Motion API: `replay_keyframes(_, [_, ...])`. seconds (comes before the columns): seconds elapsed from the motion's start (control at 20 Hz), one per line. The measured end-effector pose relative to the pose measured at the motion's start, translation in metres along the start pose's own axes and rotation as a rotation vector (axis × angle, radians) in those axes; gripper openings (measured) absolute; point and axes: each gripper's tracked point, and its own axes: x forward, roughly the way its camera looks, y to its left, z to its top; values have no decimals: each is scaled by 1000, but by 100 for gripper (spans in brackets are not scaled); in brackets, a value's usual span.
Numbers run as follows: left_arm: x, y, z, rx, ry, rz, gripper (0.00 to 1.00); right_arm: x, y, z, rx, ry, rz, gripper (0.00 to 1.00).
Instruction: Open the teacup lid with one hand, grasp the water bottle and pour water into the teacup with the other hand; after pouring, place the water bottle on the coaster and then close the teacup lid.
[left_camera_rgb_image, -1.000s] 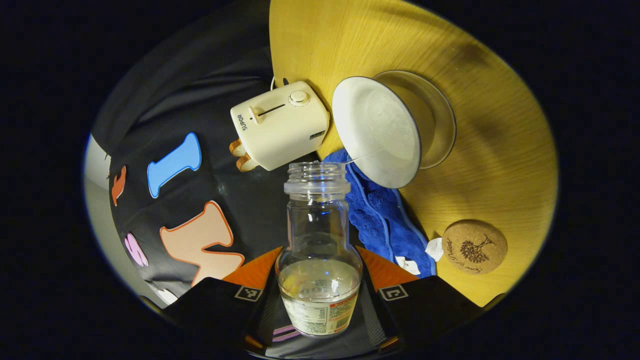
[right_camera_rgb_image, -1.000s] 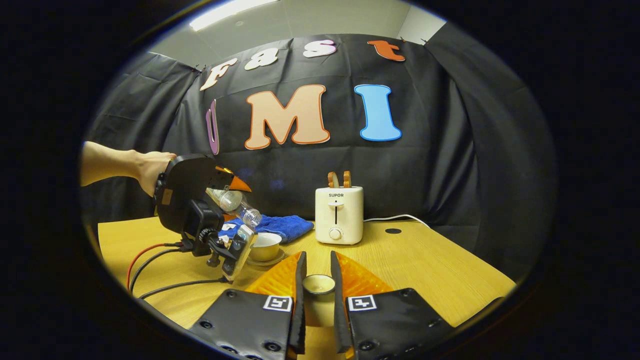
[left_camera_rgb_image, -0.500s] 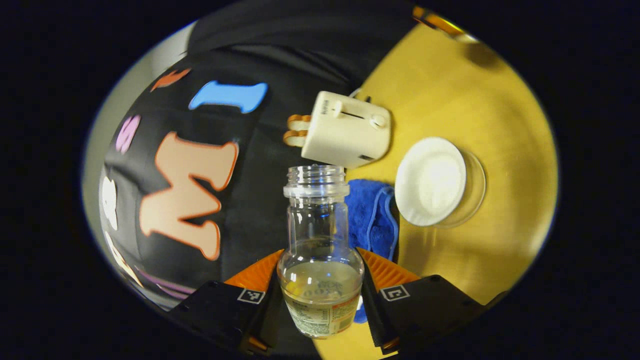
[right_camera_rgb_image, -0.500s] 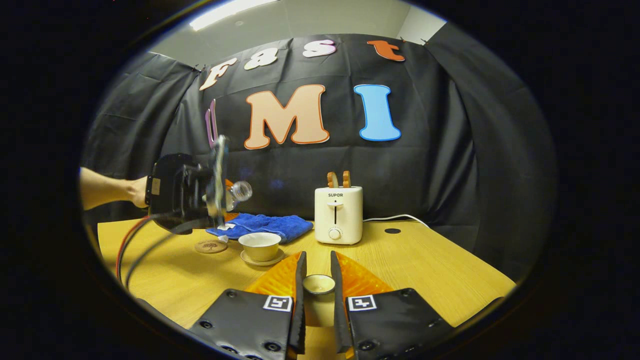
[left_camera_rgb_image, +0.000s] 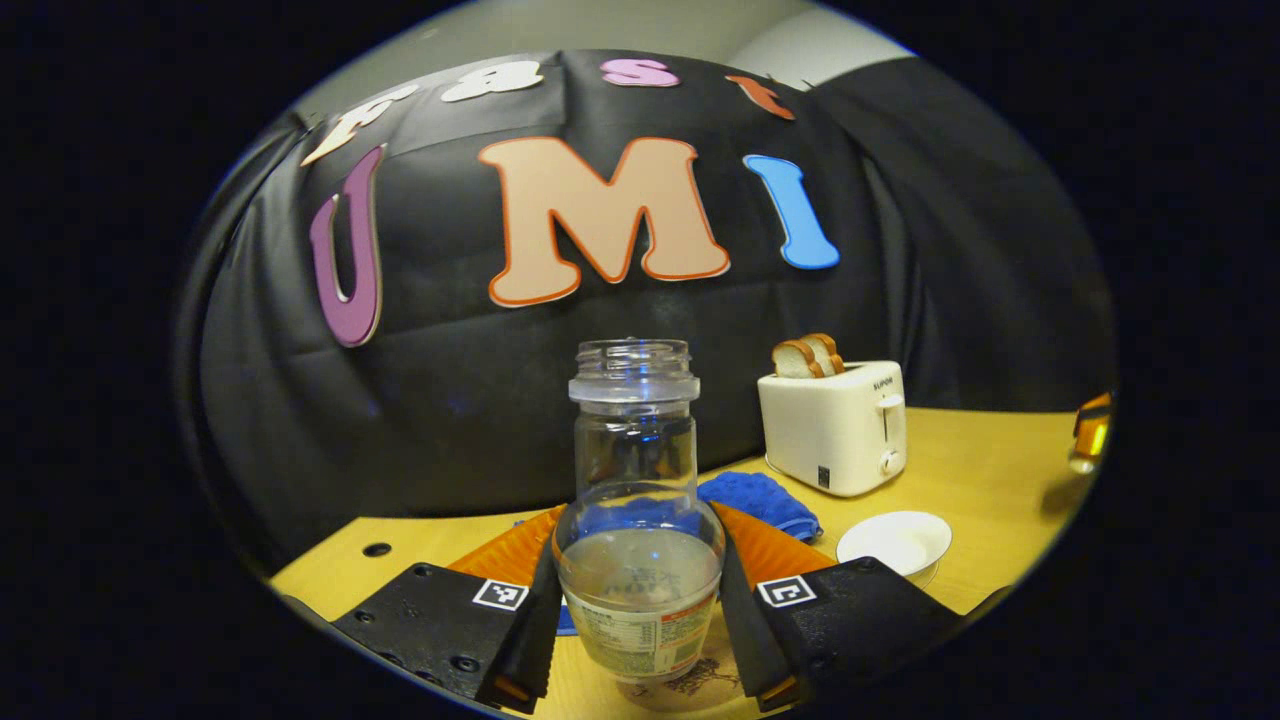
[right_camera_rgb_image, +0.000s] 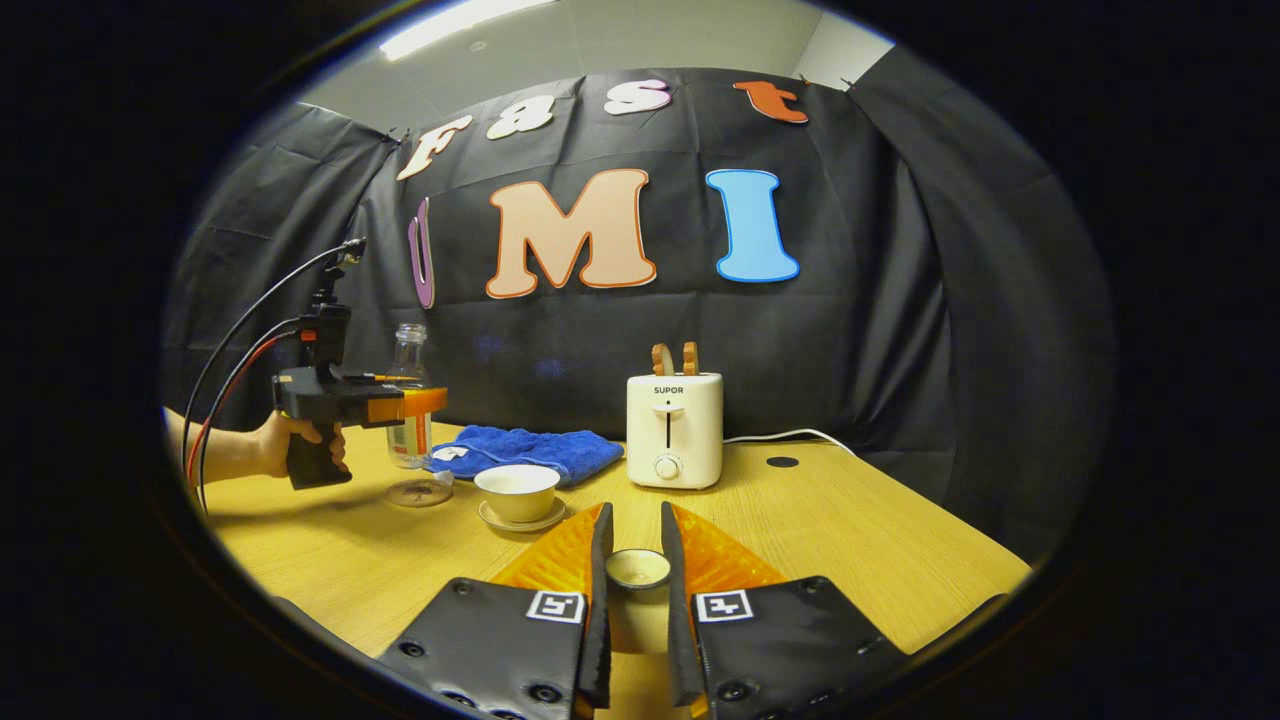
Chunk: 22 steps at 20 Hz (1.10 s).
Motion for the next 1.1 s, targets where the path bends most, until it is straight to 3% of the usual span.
replay_keyframes(0.25, [-1,-6,-10,-126,3,18,67,-1,0,1,-1,-2,-4,26])
replay_keyframes(0.55, [-7,-3,-26,-189,12,58,68,0,1,0,0,-1,-6,26])
replay_keyframes(1.1, [-9,-5,-27,-97,-19,60,69,1,2,-1,-1,1,-1,26])
